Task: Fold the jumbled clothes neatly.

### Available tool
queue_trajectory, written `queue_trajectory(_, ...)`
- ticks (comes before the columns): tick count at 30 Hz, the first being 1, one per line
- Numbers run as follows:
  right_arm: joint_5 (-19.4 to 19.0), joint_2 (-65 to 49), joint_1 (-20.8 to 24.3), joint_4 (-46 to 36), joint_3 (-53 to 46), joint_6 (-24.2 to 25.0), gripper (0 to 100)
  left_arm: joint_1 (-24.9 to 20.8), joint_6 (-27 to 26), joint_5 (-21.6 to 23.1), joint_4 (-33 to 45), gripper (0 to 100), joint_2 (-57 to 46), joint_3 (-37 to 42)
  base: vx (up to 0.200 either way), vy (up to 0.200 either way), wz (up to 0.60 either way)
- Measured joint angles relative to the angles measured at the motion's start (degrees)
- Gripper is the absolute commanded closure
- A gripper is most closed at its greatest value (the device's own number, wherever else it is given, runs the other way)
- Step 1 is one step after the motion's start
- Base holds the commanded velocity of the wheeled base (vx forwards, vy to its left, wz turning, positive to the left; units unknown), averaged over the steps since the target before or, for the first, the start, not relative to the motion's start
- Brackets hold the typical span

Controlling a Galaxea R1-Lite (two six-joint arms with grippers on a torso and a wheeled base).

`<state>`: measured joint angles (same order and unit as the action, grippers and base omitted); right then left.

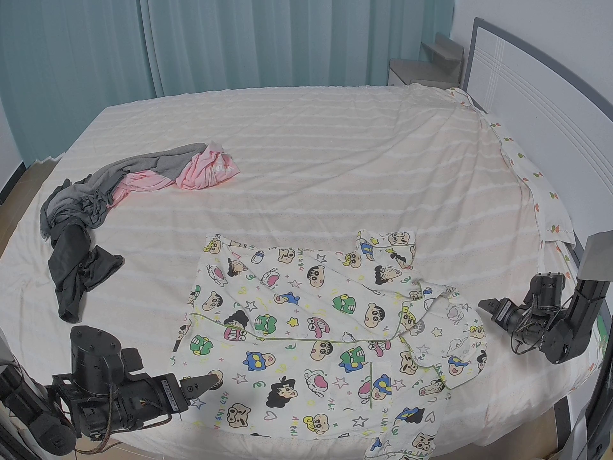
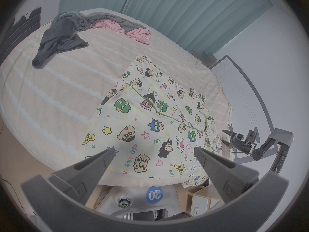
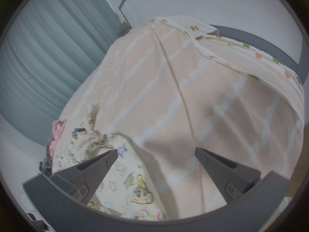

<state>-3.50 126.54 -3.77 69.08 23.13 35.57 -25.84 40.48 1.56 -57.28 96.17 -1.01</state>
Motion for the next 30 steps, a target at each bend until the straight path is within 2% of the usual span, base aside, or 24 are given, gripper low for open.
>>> queue_trajectory(6, -4.5, -1.3, 1.8, 1.1, 0.1, -1.6, 0, 0.0, 0.0, 0.0, 0.0, 0, 0.0, 0.0, 0.000, 0.000, 0.00)
queue_trajectory(12, -9.9, 0.4, 2.3, 1.2, 0.8, -9.5, 0, 0.0, 0.0, -0.1, 0.0, 0, -0.1, 0.0, 0.000, 0.000, 0.00)
queue_trajectory(14, -10.3, 0.9, 2.3, 1.2, 1.2, -10.5, 0, 0.0, 0.0, -0.1, 0.0, 0, -0.1, 0.0, 0.000, 0.000, 0.00)
queue_trajectory(17, -11.5, 3.5, 2.3, 1.0, 3.5, -15.5, 0, 0.0, 0.0, 0.0, 0.0, 0, 0.0, 0.0, 0.000, 0.000, 0.00)
queue_trajectory(21, -12.7, 6.2, 2.3, 0.8, 6.1, -18.8, 0, 0.0, 0.0, 0.0, 0.0, 0, 0.0, 0.0, 0.000, 0.000, 0.00)
queue_trajectory(30, -13.1, 9.1, 2.7, 0.1, 11.3, -19.3, 0, 0.0, 0.1, 0.1, 0.0, 0, 0.0, 0.0, 0.000, 0.000, 0.00)
